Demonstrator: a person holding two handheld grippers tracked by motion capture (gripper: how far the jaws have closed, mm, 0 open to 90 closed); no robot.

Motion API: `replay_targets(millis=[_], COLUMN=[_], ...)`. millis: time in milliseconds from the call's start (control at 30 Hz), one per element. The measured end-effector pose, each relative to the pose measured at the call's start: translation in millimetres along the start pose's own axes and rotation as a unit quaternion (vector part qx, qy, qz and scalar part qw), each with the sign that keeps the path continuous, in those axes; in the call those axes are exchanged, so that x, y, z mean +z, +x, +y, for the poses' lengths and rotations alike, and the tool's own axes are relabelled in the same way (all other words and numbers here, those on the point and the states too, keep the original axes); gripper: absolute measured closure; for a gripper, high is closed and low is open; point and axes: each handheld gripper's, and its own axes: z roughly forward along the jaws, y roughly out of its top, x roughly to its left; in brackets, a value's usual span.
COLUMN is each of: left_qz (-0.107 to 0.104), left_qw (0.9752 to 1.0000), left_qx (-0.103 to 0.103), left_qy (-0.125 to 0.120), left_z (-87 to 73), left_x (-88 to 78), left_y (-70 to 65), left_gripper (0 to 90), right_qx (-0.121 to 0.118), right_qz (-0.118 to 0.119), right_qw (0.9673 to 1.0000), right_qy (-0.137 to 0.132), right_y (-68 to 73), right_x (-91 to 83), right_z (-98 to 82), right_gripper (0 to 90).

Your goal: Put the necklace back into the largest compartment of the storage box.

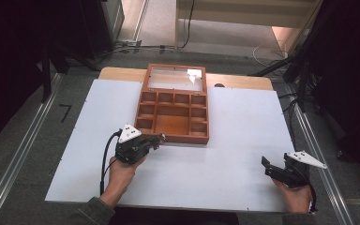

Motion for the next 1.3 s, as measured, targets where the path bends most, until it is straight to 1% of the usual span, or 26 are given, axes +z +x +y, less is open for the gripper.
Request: replay_targets(millis=[133, 200, 500, 933, 967, 1067, 1300], left_qz=[0.0, 0.0, 0.002, 0.004, 0.004, 0.004, 0.001], left_qw=[1.0, 1.0, 1.0, 1.0, 1.0, 1.0, 1.0], left_qx=[0.002, -0.001, 0.002, 0.0, -0.003, -0.002, -0.001], left_qy=[-0.001, -0.003, 0.001, -0.001, -0.004, -0.006, -0.002], left_z=[1.4, 2.2, 6.4, 13.7, 14.5, 17.9, 23.9], left_x=[0.5, 0.8, 5.2, 9.3, 10.0, 11.9, 20.2], left_y=[0.2, 0.0, 0.8, 3.1, 2.6, 2.2, 2.0], left_gripper=[87.0, 87.0, 86.9, 86.8, 86.8, 86.8, 86.7], right_qx=[0.001, 0.002, 0.003, 0.004, 0.004, 0.003, 0.004], right_qz=[0.0, 0.0, 0.0, 0.001, 0.0, 0.001, 0.003], right_qw=[1.0, 1.0, 1.0, 1.0, 1.0, 1.0, 1.0], right_qy=[0.001, 0.0, 0.002, 0.002, 0.003, 0.002, 0.004], right_y=[-0.2, -0.3, -0.1, -0.5, -0.5, -0.4, -1.0], right_x=[-0.3, -0.4, 0.0, 0.1, 0.0, 0.5, 0.8], right_z=[0.0, 0.0, -0.1, -0.4, -0.4, -0.4, -0.6], right_gripper=[10.3, 10.3, 10.3, 10.3, 10.3, 10.3, 10.3])
